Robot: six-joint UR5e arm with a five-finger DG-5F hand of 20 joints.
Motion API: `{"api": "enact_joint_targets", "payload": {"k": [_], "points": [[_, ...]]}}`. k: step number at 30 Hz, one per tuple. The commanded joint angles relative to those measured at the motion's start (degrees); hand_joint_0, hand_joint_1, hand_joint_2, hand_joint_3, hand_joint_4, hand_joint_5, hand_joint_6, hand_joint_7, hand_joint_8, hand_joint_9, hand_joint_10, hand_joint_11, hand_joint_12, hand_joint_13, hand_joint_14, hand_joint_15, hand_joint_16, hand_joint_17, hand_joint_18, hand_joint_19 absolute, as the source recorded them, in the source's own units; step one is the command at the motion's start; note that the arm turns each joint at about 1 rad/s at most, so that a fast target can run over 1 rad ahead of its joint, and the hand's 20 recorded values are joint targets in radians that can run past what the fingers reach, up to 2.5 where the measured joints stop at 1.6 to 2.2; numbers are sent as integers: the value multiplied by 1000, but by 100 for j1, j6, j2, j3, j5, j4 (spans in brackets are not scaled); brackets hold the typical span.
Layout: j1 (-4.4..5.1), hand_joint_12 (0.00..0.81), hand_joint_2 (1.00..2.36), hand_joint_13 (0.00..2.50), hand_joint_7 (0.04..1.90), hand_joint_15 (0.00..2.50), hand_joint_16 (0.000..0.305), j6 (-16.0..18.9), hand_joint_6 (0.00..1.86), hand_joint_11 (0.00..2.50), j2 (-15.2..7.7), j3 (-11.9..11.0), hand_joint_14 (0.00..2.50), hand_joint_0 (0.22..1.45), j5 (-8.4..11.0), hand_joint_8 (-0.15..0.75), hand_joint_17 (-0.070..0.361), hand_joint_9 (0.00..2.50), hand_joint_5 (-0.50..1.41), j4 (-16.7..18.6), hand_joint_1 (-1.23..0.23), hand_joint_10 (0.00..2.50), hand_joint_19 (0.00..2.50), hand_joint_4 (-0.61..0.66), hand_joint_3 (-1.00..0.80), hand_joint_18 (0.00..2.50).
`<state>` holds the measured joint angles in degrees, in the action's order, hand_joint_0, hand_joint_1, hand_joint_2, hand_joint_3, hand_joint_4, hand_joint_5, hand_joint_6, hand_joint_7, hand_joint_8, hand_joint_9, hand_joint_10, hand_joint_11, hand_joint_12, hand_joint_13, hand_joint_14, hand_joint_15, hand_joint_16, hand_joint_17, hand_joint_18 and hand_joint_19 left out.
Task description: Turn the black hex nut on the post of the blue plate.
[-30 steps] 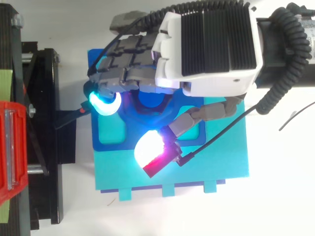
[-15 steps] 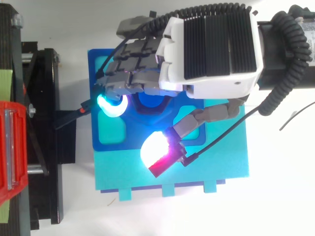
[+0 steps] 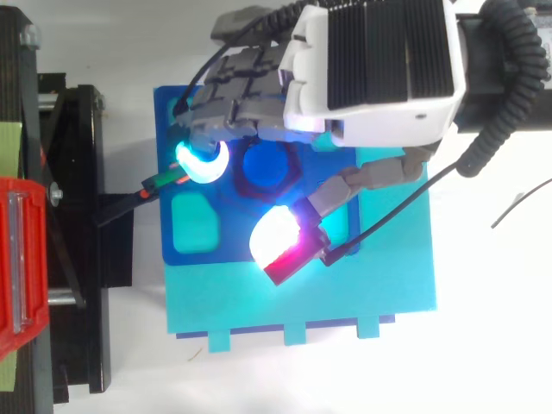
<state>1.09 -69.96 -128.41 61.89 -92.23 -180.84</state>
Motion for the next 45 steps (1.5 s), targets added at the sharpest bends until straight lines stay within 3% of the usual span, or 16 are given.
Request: {"api": "enact_joint_targets", "payload": {"k": [1, 7, 16, 28, 32, 38, 45], "points": [[-65, 367, 1000, 464, 957, 182, 53, 0, 503, 94, 0, 16, 7, 478, -58, 258, 118, 556, -139, 5, -370, 3, 325, 287, -500, 304], [-126, 367, 1000, 463, 961, 182, 53, 9, 503, 102, 0, 78, 7, 478, -146, 258, 118, 558, -139, 67, -370, 4, 325, 285, -500, 304], [-302, 369, 1000, 463, 957, 186, 52, 9, 504, 103, 0, 78, 7, 478, -375, 261, 118, 561, -139, -4, -370, 3, 325, 287, -500, 304], [-372, 368, 1000, 462, 953, 186, 53, 18, 504, 95, 9, 69, 7, 479, -454, 257, 118, 558, -139, -4, -369, 3, 325, 286, -500, 308], [-408, 367, 1000, 462, 955, 182, 53, 9, 504, 95, 9, -203, 7, 478, -524, 259, 118, 558, -140, -162, -369, 2, 325, 280, -500, 307], [-372, 367, 1000, 462, 950, 182, 53, 0, 504, 99, 0, -326, 7, 479, -524, 257, 118, 557, -140, -232, -369, 4, 325, 285, -500, 308], [-258, 368, 1000, 462, 939, 186, 52, 18, 504, 89, 0, -335, 7, 480, -489, 260, 118, 556, -142, 75, -369, 2, 325, 276, -500, 312]]}}
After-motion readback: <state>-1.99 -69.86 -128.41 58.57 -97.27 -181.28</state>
